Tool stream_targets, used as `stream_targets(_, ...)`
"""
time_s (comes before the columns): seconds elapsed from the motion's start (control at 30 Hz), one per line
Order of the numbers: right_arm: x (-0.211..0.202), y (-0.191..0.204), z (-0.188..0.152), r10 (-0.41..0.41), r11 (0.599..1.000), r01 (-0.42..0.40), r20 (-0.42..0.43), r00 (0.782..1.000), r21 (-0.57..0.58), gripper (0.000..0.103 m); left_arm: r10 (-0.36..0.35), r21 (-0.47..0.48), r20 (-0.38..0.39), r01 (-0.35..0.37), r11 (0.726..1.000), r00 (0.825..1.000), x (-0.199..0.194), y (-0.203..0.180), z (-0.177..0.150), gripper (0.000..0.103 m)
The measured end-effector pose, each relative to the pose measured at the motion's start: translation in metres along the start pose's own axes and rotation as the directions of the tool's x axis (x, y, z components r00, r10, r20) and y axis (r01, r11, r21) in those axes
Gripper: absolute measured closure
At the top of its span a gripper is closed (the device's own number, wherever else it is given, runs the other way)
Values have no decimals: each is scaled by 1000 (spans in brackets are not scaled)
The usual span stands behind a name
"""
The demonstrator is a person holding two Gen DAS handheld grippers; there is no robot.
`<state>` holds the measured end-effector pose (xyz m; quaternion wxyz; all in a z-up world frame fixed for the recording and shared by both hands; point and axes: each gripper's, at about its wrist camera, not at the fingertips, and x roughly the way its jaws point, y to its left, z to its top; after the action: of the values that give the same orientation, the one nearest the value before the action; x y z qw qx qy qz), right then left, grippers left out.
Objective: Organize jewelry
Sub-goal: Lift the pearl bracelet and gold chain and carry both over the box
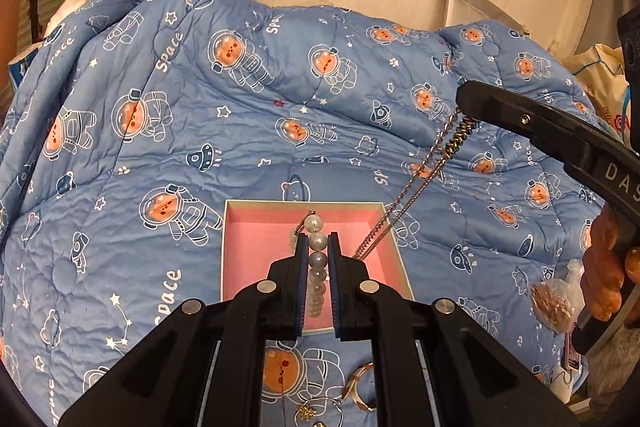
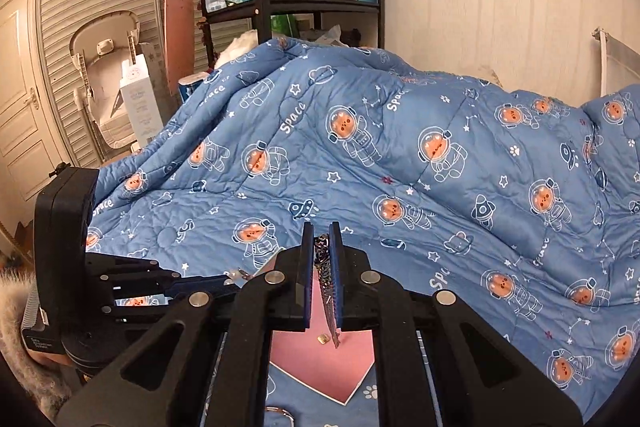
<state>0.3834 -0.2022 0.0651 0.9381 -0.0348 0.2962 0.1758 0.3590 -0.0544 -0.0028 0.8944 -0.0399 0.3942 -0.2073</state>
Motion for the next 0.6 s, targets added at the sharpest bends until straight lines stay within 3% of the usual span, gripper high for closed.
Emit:
stream_targets(0.23,32,-17,-19,-39,999,41,-72,997,36,95,-2,-23,-75,0,1000,997,31,7,-10,94)
stream_targets(0.47,64,-19,-47,-35,998,42,-150,988,46,95,-7,-89,-133,-5,996,991,57,22,-20,94)
stream_targets(0.6,82,-18,-63,-35,997,47,-188,981,60,95,13,-81,-160,-26,996,987,66,24,-27,94)
